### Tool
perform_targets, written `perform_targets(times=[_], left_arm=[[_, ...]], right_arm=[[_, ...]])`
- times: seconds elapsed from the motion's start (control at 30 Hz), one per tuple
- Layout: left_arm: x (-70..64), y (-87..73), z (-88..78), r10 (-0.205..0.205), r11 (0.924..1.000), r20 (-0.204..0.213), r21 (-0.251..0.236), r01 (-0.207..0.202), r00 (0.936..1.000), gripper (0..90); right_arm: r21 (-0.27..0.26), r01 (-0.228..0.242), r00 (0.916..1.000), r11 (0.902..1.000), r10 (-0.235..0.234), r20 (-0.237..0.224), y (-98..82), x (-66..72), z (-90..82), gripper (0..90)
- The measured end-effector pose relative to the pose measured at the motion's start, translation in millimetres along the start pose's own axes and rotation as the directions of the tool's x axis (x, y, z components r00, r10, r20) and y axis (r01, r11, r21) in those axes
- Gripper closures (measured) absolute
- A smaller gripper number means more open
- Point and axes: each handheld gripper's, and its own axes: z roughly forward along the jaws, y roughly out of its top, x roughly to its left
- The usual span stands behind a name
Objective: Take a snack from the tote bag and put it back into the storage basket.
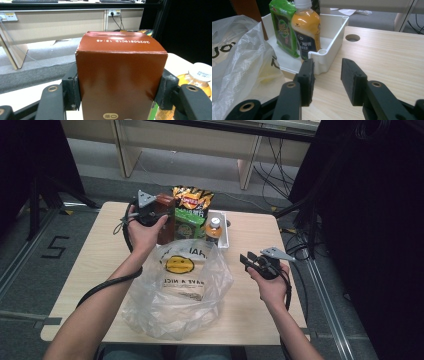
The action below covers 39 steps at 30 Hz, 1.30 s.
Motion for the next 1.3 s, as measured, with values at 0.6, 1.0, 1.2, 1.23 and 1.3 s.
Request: perform_targets(times=[0.6,1.0,1.2,1.23,1.3], left_arm=[[-2.6,-17.1,8.5,-0.004,0.9987,-0.021,0.051,0.005,0.9998,36.4],[-2.3,-28.4,12.2,-0.017,0.9956,-0.027,0.092,0.019,0.9995,36.1],[-2.5,-31.9,12.1,-0.018,0.9948,-0.028,0.099,0.020,0.9995,35.5],[-2.9,-31.6,11.8,-0.018,0.9945,-0.029,0.102,0.021,0.9994,35.2],[-4.1,-31.2,11.0,-0.020,0.9938,-0.027,0.109,0.023,0.9994,34.4]], right_arm=[[-0.011,0.032,0.9995,0.9994,-0.032,-0.002,0.0,-0.7,1.2,63.0],[-0.004,0.012,0.9999,0.9999,-0.012,-0.003,0.8,1.3,0.2,63.0],[-0.018,0.043,0.9991,0.9989,-0.043,0.001,0.1,-0.4,1.5,62.9],[-0.008,0.044,0.9990,0.9990,-0.044,0.000,0.3,-0.4,0.8,62.8],[-0.005,0.035,0.9994,0.9994,-0.035,0.002,0.6,0.5,0.6,62.7]])
